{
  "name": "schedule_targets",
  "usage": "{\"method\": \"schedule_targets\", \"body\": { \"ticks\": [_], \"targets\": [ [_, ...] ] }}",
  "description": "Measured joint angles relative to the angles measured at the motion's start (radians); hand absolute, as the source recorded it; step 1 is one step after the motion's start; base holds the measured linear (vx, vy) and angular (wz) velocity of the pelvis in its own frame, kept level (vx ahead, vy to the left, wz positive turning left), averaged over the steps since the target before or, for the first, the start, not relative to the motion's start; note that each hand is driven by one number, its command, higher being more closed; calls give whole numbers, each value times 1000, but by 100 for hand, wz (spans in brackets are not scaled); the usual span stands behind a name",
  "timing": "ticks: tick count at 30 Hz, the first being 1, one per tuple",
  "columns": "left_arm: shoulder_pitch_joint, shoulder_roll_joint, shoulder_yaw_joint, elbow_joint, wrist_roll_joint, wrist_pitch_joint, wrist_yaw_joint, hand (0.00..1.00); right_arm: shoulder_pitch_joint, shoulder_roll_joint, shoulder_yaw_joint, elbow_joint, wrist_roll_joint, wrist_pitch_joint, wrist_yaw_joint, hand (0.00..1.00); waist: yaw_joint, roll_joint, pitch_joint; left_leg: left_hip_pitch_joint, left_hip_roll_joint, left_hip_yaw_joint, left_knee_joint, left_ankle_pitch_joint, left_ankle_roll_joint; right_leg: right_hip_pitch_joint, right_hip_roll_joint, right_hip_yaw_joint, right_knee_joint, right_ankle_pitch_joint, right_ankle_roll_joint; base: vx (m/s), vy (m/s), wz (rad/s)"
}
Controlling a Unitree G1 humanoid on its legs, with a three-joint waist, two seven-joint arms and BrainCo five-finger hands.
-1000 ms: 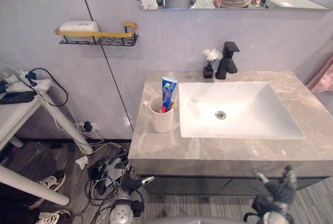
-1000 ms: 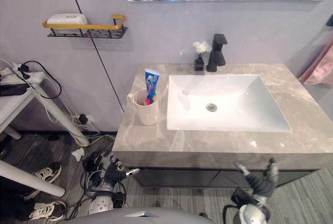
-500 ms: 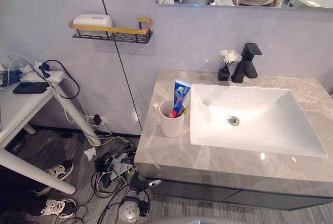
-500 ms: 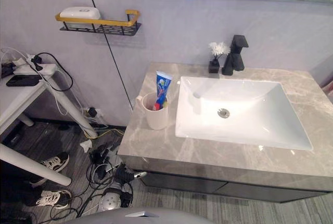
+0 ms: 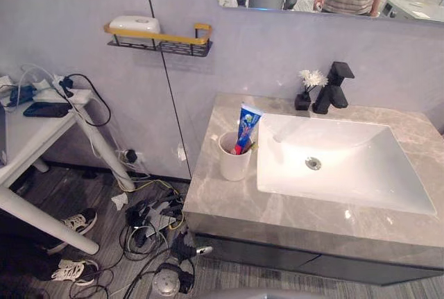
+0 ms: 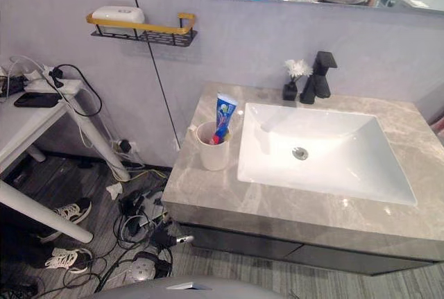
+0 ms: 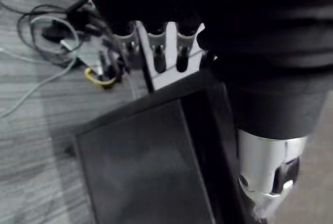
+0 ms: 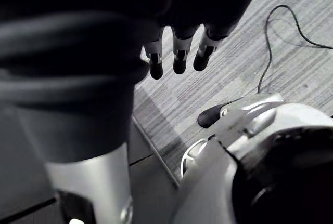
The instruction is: Organize washtable
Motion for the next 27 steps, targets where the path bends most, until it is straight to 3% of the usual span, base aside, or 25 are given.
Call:
{"method": "schedule_targets", "body": {
  "ticks": [3, 6, 14, 19, 22, 27],
  "targets": [
    [5, -1, 19, 26, -69, 4, 13, 0, -17, -10, 42, 3, -69, 0, -8, 0, -1, -12, 12, -2, -2, -6, 2, 1, -1, 8, 0, -7, -5, 5, 5, 92, -2, 6],
    [4, -13, 79, 26, -164, 7, 44, 0, -29, -18, 73, 27, -68, -14, -16, 0, -3, -18, 22, 4, -4, -9, 10, 1, -1, 23, 0, -17, -13, 5, 4, 57, -3, 7],
    [14, -54, 244, -45, -422, -2, 143, 0, -33, -36, 119, 34, -8, -32, -36, 0, -1, -4, 41, 27, -3, -20, 0, 0, 0, 53, -2, -39, -12, -3, -8, -26, 3, 7],
    [21, -85, 303, -257, -508, -34, 203, 0, -16, -42, 179, 32, 34, -66, -47, 0, 3, -7, 44, 18, -2, -21, 0, 3, 3, 53, -5, -49, -9, -5, -10, -43, 10, 3],
    [10, -103, 323, -495, -522, -94, 258, 0, -13, -42, 189, 35, 53, -71, -50, 0, 4, -9, 43, 16, -1, -15, 0, 2, 3, 53, -7, -48, -1, -1, -2, -10, 2, 0],
    [5, -107, 272, -695, -521, -143, 280, 0, -3, -47, 231, 38, 53, -88, -56, 0, 5, -19, 37, 9, -2, -15, 0, 2, 3, 49, -9, -49, 1, 2, 2, 0, 0, 0]
  ]
}}
